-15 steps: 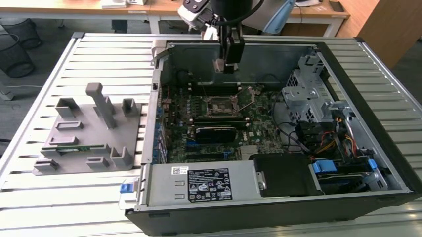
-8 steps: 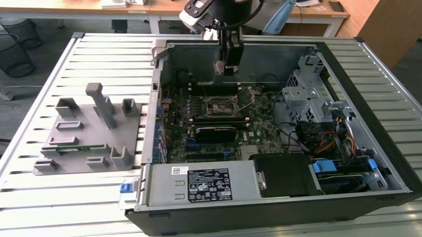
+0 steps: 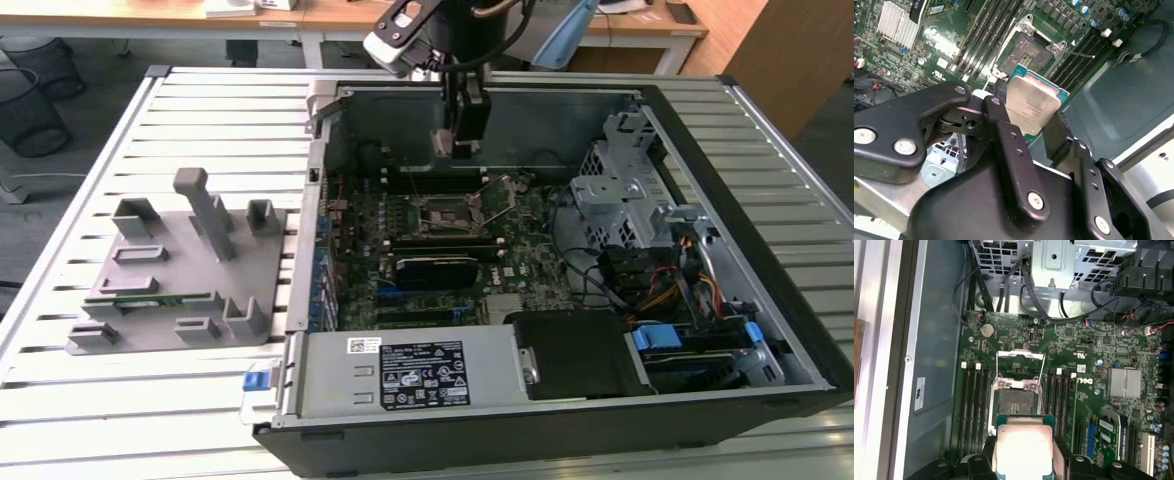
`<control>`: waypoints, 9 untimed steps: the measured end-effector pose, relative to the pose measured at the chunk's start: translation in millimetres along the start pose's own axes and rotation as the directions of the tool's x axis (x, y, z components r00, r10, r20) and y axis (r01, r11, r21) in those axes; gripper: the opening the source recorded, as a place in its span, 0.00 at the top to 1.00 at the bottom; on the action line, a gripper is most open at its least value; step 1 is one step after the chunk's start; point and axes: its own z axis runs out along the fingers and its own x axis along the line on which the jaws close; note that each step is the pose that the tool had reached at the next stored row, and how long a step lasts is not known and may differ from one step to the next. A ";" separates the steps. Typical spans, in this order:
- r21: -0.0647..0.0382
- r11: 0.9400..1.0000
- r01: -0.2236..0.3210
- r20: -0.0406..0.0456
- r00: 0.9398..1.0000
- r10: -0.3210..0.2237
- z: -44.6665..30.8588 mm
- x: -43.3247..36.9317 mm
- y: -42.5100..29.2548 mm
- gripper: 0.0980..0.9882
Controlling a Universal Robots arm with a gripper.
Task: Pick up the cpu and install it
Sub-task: 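Place the cpu into insertion slot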
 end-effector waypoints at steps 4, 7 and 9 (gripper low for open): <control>0.000 1.000 0.000 0.000 1.000 0.000 5.2 2.4 0.0 0.52; 0.000 1.000 -0.001 0.000 1.000 0.001 10.0 2.9 -0.1 0.52; 0.000 1.000 0.000 0.000 1.000 0.000 13.0 3.2 -0.2 0.52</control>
